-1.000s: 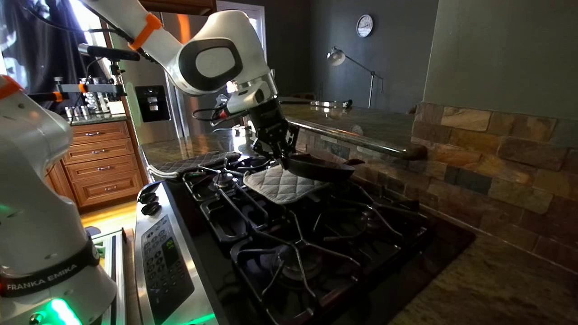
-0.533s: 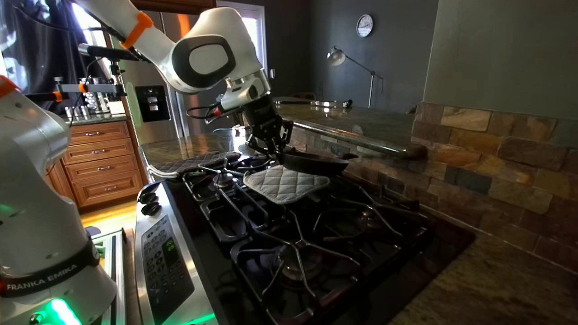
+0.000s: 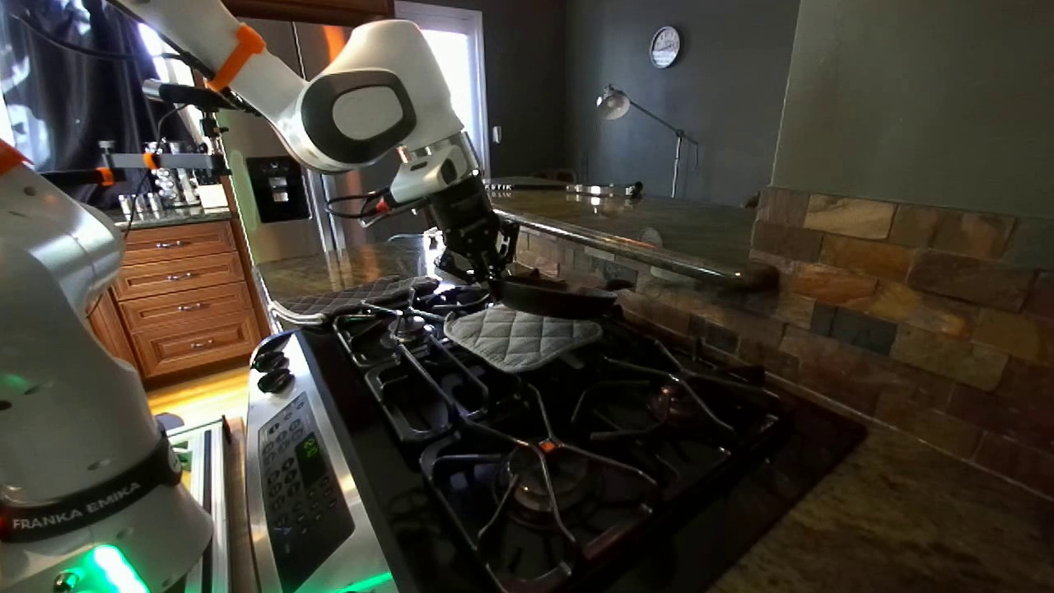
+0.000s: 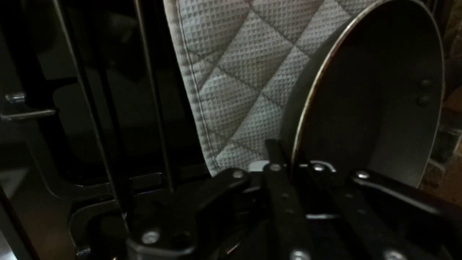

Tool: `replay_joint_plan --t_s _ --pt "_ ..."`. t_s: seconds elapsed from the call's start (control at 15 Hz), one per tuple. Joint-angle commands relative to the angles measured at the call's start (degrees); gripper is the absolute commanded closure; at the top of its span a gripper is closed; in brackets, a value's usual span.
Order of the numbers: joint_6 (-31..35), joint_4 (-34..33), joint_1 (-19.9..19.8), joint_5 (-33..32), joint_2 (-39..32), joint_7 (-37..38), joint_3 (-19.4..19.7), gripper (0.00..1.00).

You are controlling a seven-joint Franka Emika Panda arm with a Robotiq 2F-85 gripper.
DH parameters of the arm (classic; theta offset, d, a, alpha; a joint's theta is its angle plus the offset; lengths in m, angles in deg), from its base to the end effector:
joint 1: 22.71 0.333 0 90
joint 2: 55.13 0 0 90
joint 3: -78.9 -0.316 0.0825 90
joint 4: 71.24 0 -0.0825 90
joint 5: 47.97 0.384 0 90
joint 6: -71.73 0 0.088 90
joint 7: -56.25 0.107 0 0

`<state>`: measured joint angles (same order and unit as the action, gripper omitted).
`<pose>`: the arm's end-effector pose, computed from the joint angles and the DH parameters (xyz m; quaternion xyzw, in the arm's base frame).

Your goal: Put the white pot holder on the stove then place the pan on top of it.

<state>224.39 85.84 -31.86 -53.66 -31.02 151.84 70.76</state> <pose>0.4024 -0.0064 0.3808 -0.6829 0.7086 -0.1572 0.0827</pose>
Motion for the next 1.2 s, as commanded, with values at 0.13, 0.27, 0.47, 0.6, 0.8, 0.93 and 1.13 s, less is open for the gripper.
replay_joint_plan --t_s 0.13,0.27,0.47,0.6,0.8,0.93,1.13 --pt "-1.6 0.1 2.8 4.8 1.8 -4.2 0.9 0.98" --pt "-2.0 0.1 3.2 5.8 1.7 -5.6 1.1 0.98" --pt "-3.6 0.1 3.3 6.9 1.6 -7.2 1.2 0.98" --pt "-4.9 0.1 3.2 7.0 1.7 -7.9 1.3 0.98" --pt "-6.1 0.1 3.0 6.7 1.6 -8.5 1.2 0.98" --pt "-6.5 0.0 2.9 6.5 1.6 -9.0 1.2 0.98" --pt "-6.7 0.0 2.9 6.4 1.6 -10.1 1.4 0.66"
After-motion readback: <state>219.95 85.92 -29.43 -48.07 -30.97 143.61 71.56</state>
